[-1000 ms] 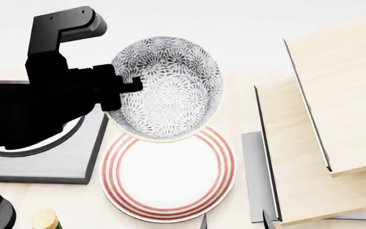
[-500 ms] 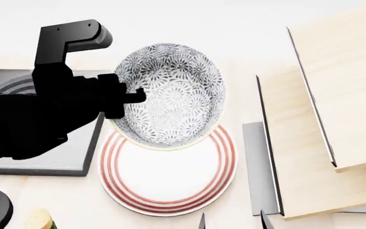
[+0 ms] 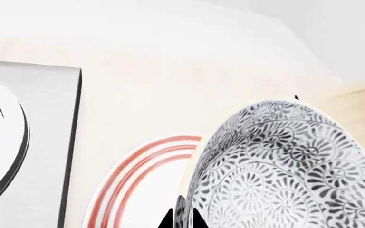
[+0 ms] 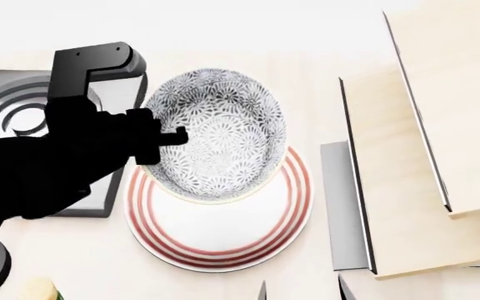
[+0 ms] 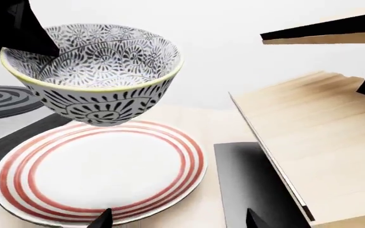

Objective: Pick up the akita bowl and put it on the plate.

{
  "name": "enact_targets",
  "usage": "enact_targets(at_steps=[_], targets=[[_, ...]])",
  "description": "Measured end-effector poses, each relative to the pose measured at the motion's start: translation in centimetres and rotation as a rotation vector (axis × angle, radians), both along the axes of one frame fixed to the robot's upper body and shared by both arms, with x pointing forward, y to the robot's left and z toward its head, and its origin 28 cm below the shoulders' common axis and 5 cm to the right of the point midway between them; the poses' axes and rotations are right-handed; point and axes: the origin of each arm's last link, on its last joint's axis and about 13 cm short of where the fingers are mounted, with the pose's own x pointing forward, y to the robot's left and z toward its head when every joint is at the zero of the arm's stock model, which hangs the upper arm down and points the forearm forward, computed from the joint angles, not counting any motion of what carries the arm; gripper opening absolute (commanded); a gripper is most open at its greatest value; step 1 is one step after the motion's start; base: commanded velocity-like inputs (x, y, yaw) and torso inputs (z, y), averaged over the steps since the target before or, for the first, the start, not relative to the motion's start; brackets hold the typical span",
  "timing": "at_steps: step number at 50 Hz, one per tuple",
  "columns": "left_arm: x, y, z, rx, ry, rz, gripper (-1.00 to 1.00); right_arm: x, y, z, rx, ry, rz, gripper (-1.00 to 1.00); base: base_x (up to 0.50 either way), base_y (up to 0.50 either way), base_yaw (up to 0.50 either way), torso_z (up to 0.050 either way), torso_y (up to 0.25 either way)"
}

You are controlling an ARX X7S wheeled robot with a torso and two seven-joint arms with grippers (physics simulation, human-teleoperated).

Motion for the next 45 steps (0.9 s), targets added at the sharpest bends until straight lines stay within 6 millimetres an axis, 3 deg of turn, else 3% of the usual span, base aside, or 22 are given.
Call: enact_targets(at_steps=[45], targets=[[1.5,-0.4,-3.6,-0.099,0.037,0.094,-1.00,0.2,0.2,-0.4,-0.008,0.013,0.004,1.00,0.00,0.00,0.00,0.002,-0.048]])
